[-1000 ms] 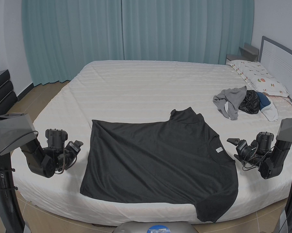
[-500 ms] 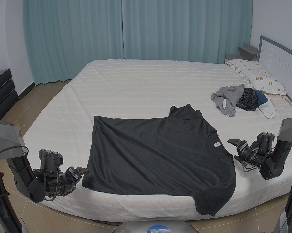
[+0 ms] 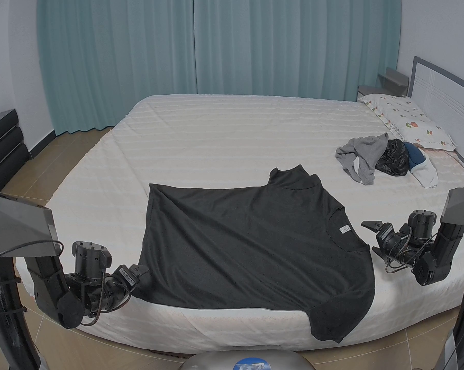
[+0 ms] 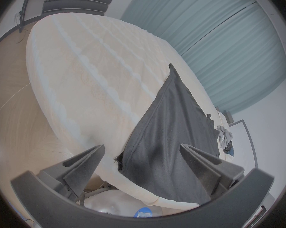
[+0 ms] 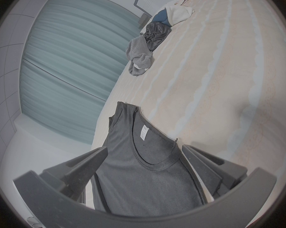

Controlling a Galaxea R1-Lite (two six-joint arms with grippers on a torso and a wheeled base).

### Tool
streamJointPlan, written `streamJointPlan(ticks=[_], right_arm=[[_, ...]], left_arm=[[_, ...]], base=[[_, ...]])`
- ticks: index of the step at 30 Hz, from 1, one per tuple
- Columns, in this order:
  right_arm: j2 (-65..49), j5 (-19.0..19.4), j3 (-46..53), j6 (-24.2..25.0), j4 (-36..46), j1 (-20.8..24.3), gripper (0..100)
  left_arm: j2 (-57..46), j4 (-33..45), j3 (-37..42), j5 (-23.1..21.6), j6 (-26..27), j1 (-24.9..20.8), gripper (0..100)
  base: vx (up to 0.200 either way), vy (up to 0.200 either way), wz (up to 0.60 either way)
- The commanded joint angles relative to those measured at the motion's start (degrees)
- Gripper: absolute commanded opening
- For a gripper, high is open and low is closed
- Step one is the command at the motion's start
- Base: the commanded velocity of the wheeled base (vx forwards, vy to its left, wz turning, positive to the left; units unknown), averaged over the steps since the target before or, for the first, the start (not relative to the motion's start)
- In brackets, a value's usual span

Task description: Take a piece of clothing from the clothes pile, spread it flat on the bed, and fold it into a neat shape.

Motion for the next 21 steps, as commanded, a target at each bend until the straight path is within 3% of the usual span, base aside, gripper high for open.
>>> streamJointPlan(ticks=[1,2,3,14,18,21], right_arm=[[0.04,0.03,-0.04,-0.02,-0.02,-0.01,100],[0.04,0.03,-0.04,-0.02,-0.02,-0.01,100],[0.04,0.03,-0.04,-0.02,-0.02,-0.01,100],[-0.05,0.03,-0.04,-0.02,-0.02,-0.1,100],[-1.2,0.03,0.49,-0.02,0.07,-0.45,100],[-2.25,0.47,1.63,-0.02,-0.02,-0.45,100]], left_arm=[[2.25,-0.11,0.03,0.28,0.09,-0.66,100],[2.34,-0.11,0.03,0.36,0.09,-0.83,100],[2.61,-0.11,0.03,0.71,0.09,-1.01,0],[2.69,-0.02,2.31,2.82,0.35,-1.1,0],[2.52,-0.2,5.04,4.58,6.59,-0.22,0],[2.08,-0.29,5.74,4.67,7.3,-0.13,0]], base=[[0.0,0.0,0.0],[0.0,0.0,0.0],[0.0,0.0,0.0],[0.0,0.0,0.0],[0.0,0.0,0.0],[0.0,0.0,0.0]])
